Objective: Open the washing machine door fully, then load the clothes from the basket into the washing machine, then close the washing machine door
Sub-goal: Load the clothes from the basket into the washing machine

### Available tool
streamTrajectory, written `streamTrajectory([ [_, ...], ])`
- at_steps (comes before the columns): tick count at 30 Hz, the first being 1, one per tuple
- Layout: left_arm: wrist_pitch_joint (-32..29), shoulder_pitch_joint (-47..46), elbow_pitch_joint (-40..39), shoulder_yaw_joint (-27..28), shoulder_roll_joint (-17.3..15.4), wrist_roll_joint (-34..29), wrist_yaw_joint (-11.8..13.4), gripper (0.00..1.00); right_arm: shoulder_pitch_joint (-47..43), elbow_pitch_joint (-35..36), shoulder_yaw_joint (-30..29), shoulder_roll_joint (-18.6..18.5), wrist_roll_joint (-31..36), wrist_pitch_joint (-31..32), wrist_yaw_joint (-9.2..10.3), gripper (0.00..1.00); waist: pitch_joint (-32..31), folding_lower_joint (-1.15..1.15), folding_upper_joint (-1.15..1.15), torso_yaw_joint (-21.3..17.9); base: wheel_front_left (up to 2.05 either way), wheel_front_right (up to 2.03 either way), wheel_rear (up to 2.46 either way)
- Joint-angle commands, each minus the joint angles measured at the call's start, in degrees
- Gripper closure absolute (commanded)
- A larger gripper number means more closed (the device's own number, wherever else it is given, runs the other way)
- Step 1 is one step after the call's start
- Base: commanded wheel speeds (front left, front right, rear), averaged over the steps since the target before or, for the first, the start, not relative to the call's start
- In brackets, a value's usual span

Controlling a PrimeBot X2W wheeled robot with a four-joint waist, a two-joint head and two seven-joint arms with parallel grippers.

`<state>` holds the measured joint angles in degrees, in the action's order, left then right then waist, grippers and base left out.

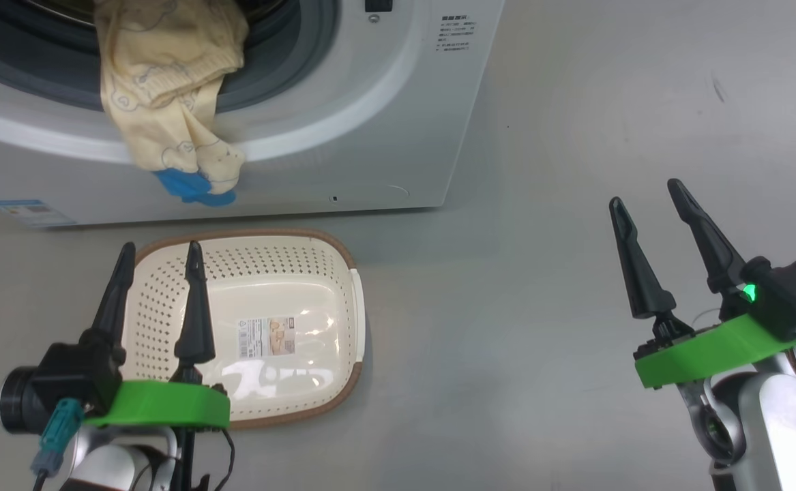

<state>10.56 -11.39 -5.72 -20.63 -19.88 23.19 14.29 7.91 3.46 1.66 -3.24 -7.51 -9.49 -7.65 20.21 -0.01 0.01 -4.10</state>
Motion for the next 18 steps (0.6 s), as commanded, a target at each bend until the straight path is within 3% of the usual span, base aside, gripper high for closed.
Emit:
streamTrajectory([
  [1, -0.3, -0.5, -2.0, 2.2, -0.9, -0.2, 10.3, 0.0, -0.1, 2.4, 0.8, -0.5, 0.3, 0.4, 0.16, 0.0, -0.6, 0.01, -0.01, 0.5, 0.0, 0.0, 0.0],
  [18, -0.4, 0.6, -2.3, 2.0, -1.2, -0.2, 11.3, 0.0, -1.6, 3.3, 1.7, -0.1, 0.1, 1.3, 0.16, 0.0, -2.7, 0.01, -0.01, 1.2, 0.0, 0.0, 0.0],
])
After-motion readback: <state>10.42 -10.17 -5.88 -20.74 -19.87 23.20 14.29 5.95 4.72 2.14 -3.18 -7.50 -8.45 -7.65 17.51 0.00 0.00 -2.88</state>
